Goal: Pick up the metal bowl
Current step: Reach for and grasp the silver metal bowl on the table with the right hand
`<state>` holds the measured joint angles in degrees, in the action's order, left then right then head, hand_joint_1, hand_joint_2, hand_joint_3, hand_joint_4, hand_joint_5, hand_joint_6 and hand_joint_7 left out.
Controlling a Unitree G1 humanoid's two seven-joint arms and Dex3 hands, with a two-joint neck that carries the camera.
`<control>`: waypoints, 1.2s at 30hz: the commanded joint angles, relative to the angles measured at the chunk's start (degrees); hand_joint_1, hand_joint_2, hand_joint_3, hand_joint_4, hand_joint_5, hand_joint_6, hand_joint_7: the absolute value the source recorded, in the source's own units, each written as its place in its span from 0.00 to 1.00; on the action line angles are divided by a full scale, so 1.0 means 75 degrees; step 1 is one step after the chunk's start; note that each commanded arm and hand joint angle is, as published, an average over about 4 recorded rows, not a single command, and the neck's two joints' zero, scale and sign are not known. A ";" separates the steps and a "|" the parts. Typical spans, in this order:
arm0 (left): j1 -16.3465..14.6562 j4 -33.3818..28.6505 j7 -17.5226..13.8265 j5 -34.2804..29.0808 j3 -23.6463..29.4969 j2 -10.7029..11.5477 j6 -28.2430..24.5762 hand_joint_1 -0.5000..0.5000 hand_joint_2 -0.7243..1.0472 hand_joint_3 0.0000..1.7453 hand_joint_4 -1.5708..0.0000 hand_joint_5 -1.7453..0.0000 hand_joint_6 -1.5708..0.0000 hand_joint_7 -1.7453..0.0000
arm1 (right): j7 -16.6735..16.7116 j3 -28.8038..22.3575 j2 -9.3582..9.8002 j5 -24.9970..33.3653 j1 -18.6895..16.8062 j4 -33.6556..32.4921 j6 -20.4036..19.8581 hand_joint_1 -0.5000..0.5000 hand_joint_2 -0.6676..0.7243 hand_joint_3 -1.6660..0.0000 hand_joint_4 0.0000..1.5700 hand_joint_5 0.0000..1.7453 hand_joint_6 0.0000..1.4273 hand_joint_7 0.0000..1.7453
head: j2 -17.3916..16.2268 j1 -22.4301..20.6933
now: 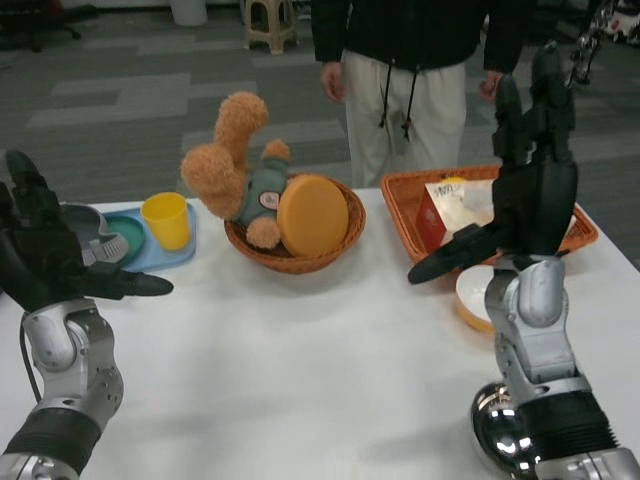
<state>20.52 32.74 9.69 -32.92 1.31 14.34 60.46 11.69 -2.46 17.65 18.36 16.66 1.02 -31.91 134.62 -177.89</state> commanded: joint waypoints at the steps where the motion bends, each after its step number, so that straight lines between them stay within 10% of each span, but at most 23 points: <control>1: -0.0090 -0.0046 0.0032 -0.0111 0.0045 0.0098 0.0048 0.00 0.00 0.05 1.00 1.00 1.00 1.00 | -0.0325 -0.0706 0.0079 0.0083 -0.0402 -0.0827 0.0862 0.08 0.77 1.00 0.00 0.00 0.00 0.00 | -0.0238 0.0376; 8: -0.0070 0.0006 0.0032 -0.0234 -0.0034 0.0251 0.0048 0.00 0.00 0.05 1.00 1.00 1.00 1.00 | -0.1758 -0.2168 0.0061 0.0669 -0.1026 -0.1858 0.2913 0.11 0.77 1.00 0.00 0.00 0.00 0.00 | -0.0774 0.1854; 23: -0.0040 0.0182 0.0032 -0.0460 -0.0236 0.0333 0.0048 0.00 0.00 0.05 1.00 1.00 1.00 1.00 | -0.4052 -0.4652 0.0117 0.1685 -0.3062 -0.1595 0.4185 0.12 0.75 1.00 0.00 0.00 0.00 0.00 | -0.1568 0.3964; 36: 0.0059 0.0241 0.0032 -0.0533 -0.0450 0.0426 0.0013 0.00 0.00 0.05 1.00 1.00 1.00 1.00 | -0.4535 -0.5215 -0.0337 0.1682 -0.4173 -0.0921 0.3862 0.14 0.77 1.00 0.00 0.00 0.00 0.03 | -0.1830 0.4545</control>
<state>20.59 34.02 9.68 -36.67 -2.10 16.60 60.45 -21.87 -40.35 15.62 30.74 -13.41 -6.94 -2.21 120.95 -144.01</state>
